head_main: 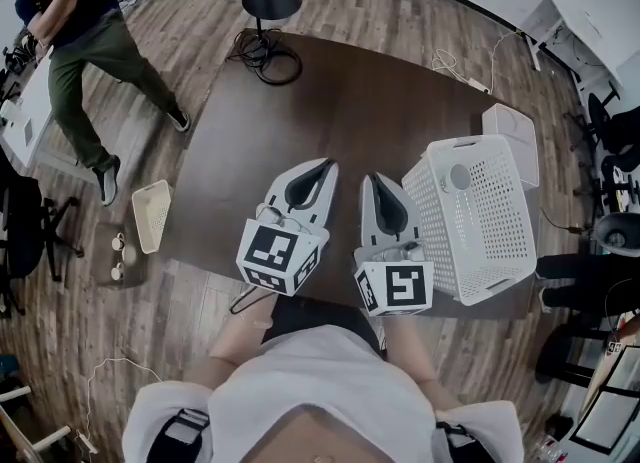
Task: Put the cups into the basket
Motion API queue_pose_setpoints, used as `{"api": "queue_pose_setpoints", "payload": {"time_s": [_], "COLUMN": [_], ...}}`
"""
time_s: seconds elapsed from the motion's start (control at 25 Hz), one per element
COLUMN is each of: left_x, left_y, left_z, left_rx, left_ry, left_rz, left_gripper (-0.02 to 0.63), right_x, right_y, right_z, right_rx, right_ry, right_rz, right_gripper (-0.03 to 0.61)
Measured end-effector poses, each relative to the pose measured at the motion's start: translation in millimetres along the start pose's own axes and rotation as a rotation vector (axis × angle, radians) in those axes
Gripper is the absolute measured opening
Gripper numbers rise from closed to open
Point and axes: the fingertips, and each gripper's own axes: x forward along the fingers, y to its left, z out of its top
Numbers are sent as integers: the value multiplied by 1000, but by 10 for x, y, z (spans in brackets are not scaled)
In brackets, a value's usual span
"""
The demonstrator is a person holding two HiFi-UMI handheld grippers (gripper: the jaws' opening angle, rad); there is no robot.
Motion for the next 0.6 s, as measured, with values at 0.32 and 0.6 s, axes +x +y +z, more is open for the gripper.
{"api": "queue_pose_setpoints", "payload": {"time_s": [0.32, 0.6], "left_x": [112, 251], "left_y": [-72, -100], "left_z": [-172, -405], "left_rx": [-19, -50], "left_ry": [37, 88], "left_rz": [-31, -52], "left_gripper": [11, 9], "right_x": [-24, 18], "right_y": [-186, -213], "right_z": [-117, -435], "right_rx": [-5, 20], "right_ry": [52, 167], "right_rz": [-1, 69], "right_gripper": [14, 214]}}
